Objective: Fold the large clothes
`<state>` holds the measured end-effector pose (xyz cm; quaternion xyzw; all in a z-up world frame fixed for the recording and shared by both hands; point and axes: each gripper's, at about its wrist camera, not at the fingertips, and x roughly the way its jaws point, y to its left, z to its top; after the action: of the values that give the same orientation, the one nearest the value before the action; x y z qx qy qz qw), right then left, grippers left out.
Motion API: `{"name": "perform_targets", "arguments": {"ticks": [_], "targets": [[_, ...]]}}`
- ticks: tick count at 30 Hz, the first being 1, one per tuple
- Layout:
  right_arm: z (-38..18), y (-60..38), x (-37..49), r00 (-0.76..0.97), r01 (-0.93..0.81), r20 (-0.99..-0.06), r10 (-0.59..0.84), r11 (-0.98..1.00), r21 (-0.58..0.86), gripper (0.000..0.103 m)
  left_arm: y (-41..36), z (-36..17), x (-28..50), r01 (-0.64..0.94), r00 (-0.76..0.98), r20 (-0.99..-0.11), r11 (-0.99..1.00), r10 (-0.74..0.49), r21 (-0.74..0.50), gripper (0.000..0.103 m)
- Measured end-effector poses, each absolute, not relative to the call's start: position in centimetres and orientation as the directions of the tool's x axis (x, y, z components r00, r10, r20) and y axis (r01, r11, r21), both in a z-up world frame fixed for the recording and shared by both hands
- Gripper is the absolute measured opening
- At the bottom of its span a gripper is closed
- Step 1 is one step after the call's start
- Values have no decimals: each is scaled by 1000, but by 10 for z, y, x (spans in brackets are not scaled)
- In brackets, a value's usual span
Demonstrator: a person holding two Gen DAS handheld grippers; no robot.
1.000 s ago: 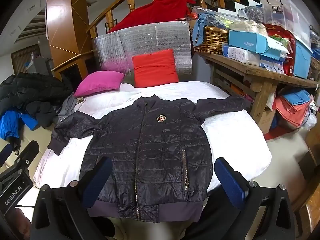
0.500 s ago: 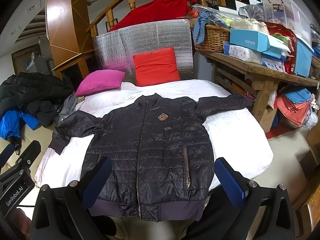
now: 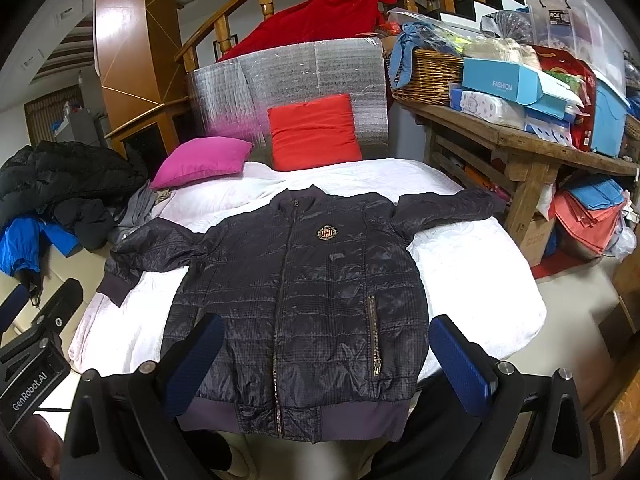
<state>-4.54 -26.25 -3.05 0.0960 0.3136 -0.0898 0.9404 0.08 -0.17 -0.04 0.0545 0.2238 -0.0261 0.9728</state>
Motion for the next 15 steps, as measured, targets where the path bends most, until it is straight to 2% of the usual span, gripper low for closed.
{"name": "perform_targets", "arguments": {"ticks": [15], "targets": [[-30,-263,-45,787,231,-607,-110,965,125,103,-2,0,1,77,899,-437,992,-26,100,103]]}}
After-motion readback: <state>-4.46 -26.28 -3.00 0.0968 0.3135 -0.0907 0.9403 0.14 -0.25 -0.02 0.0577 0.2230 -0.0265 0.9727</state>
